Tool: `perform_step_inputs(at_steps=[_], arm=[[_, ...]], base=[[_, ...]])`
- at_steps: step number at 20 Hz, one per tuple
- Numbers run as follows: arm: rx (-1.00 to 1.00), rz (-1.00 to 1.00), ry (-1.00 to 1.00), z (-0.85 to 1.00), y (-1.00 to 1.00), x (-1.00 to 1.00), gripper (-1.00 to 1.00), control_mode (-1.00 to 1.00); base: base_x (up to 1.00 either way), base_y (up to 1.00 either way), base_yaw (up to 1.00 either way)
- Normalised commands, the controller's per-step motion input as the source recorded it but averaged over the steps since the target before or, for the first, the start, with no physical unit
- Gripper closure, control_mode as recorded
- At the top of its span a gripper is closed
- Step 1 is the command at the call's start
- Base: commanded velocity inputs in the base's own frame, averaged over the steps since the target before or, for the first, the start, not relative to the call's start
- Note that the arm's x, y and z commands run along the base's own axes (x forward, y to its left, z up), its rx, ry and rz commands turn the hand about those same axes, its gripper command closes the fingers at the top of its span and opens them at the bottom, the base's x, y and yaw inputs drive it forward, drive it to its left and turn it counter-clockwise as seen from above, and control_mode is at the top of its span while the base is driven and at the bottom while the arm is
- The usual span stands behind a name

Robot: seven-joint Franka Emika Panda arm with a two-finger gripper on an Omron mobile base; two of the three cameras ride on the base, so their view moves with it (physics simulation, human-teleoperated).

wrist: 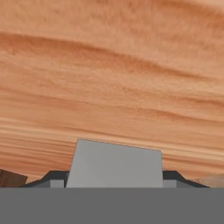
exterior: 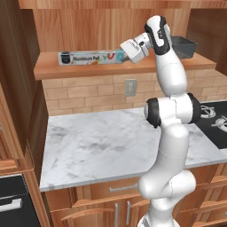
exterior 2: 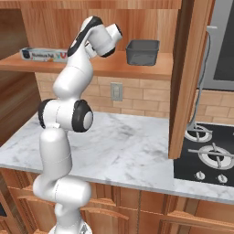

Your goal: Retrieve the tupperware and aluminum foil from the cabinet and place them on the dining counter near the plate with avocado and cucumber to prepare for storing leftovers.

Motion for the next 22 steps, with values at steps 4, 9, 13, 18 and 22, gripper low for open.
perform_step_inputs(at_steps=[4,9,13,18,22], arm=[[0.00,0.00,0.00,0.00,0.00,0.00,1.00,-1.00],[0.00,0.00,0.00,0.00,0.00,-0.01,1.00,-1.00],[0.00,0.00,-0.06,0.00,0.00,-0.35,1.00,-1.00],[0.00,0.00,-0.10,0.00,0.00,-0.95,1.00,-1.00],[0.00,0.00,-0.05,-0.10,0.00,-1.00,1.00,-1.00]], base=[[0.00,0.00,0.00],[0.00,0.00,0.00],[0.00,0.00,0.00],[0.00,0.00,0.00],[0.00,0.00,0.00]])
